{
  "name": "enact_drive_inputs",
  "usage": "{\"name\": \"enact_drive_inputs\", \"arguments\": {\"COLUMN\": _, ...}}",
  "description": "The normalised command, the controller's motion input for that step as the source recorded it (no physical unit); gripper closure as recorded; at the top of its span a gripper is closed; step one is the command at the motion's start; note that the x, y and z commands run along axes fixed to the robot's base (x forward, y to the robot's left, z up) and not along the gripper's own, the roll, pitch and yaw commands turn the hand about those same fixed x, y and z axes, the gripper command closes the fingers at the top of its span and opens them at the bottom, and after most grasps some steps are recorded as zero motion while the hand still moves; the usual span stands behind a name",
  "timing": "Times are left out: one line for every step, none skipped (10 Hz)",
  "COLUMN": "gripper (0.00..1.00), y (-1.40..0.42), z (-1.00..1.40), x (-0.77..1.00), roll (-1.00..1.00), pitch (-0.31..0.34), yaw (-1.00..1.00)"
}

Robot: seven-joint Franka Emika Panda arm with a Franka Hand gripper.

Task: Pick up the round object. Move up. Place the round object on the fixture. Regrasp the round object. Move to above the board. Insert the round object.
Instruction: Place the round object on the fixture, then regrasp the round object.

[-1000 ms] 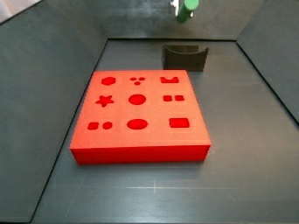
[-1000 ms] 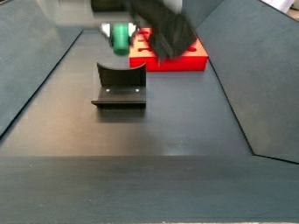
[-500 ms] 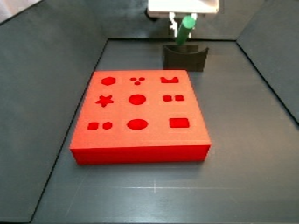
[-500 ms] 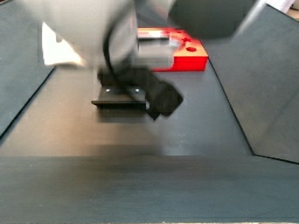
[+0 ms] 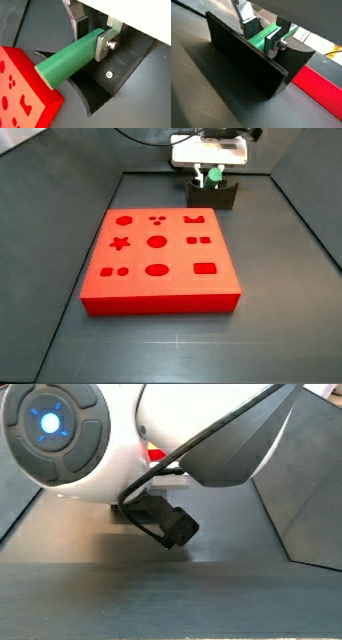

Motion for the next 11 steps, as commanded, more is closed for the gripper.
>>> {"name": "enact_drive_inputs", "arguments": {"gripper": 1.00, "y": 0.07, "z": -0.53, "x": 0.09, "roll": -0.12, "pitch": -0.007, "yaw": -0.09}}
{"name": "enact_drive_inputs", "arguments": {"gripper": 0.00, "y": 0.00, "z": 0.00, "x": 0.00, "roll": 0.00, "pitch": 0.000, "yaw": 0.00}}
{"name": "enact_drive_inputs", "arguments": {"gripper": 0.00, "y": 0.00, "z": 1.00, "x": 0.00, "roll": 0.05, "pitch": -0.005, "yaw": 0.00}}
{"name": "enact_drive_inputs", "arguments": {"gripper": 0.00, "y": 0.00, "z": 1.00, "x": -0.02, "roll": 0.06, "pitch": 0.006, "yaw": 0.01}}
{"name": "enact_drive_inputs", "arguments": {"gripper": 0.00, "y": 0.00, "z": 1.00, "x": -0.03, "roll": 0.06, "pitch": 0.012, "yaw": 0.01}}
{"name": "enact_drive_inputs", "arguments": {"gripper": 0.00, "y": -0.01, "z": 1.00, "x": -0.04, "roll": 0.07, "pitch": 0.028, "yaw": 0.02}}
{"name": "enact_drive_inputs", "arguments": {"gripper": 0.00, "y": -0.01, "z": 1.00, "x": -0.04, "roll": 0.08, "pitch": 0.040, "yaw": 0.02}}
{"name": "enact_drive_inputs", "arguments": {"gripper": 0.00, "y": 0.00, "z": 0.85, "x": -0.04, "roll": 0.06, "pitch": 0.060, "yaw": 0.01}}
{"name": "enact_drive_inputs", "arguments": {"gripper": 0.00, "y": 0.00, "z": 0.74, "x": -0.03, "roll": 0.06, "pitch": 0.068, "yaw": 0.01}}
{"name": "enact_drive_inputs", "arguments": {"gripper": 0.00, "y": 0.00, "z": 0.50, "x": -0.03, "roll": 0.05, "pitch": 0.077, "yaw": -0.01}}
{"name": "enact_drive_inputs", "arguments": {"gripper": 0.00, "y": 0.00, "z": 0.32, "x": -0.03, "roll": 0.05, "pitch": 0.081, "yaw": -0.02}}
